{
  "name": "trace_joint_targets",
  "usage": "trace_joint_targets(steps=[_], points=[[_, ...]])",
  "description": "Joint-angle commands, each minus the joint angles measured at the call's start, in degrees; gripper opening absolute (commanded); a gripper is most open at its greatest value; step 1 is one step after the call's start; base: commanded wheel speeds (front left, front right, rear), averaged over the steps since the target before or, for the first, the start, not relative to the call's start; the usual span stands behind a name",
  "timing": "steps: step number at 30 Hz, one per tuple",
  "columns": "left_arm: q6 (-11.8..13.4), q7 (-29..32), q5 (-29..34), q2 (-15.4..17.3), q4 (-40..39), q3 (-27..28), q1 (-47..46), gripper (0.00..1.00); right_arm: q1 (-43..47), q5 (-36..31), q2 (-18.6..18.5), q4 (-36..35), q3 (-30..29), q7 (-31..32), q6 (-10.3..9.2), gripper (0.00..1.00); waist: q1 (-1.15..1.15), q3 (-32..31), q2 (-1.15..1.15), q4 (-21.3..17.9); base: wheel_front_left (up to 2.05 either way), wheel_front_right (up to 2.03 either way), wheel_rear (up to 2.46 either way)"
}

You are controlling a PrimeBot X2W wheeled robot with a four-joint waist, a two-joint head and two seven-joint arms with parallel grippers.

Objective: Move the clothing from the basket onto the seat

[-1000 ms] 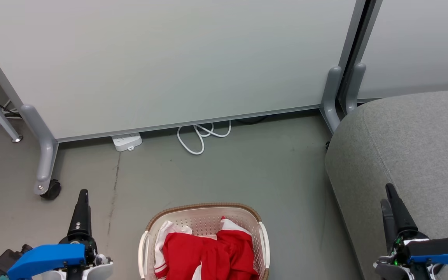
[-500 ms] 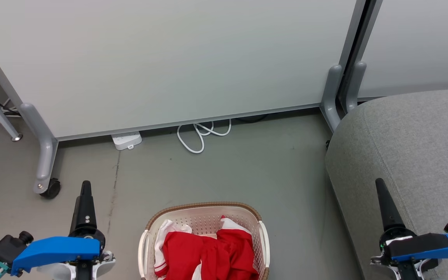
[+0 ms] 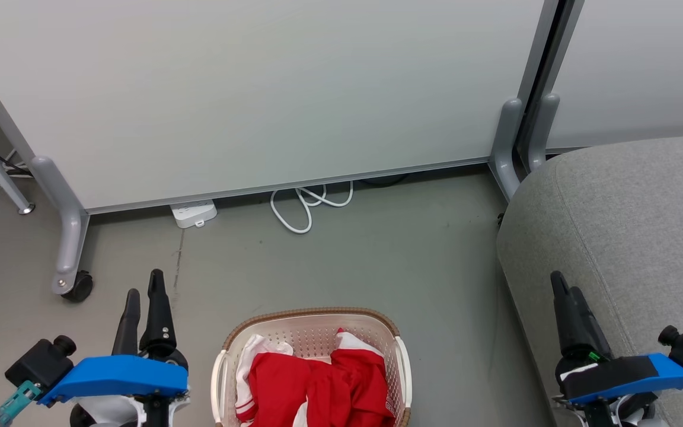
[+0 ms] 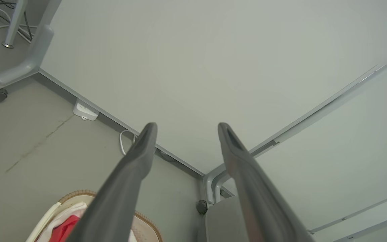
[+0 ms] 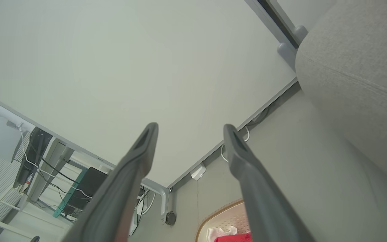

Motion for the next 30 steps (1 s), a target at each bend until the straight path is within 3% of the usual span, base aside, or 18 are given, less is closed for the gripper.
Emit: trace_joint_targets(steps=[1, 30], points=[[0.2, -0.6, 1.8, 0.4, -0.6, -0.5, -1.3, 1.00, -0.9, -1.6, -0.3, -0.7, 0.2, -0.5, 0.08, 1.00, 0.00, 0.0, 0.00, 0.0, 0.00, 0.00, 0.00], [1.5, -5.2, 24.4, 0.5, 0.8, -4.4, -1.0, 1.00, -0.6, -20.7, -0.4, 0.8, 2.2, -5.3, 0.11, 1.00, 0.00, 0.2, 0.00, 0.4, 0.00, 0.00, 0.00]])
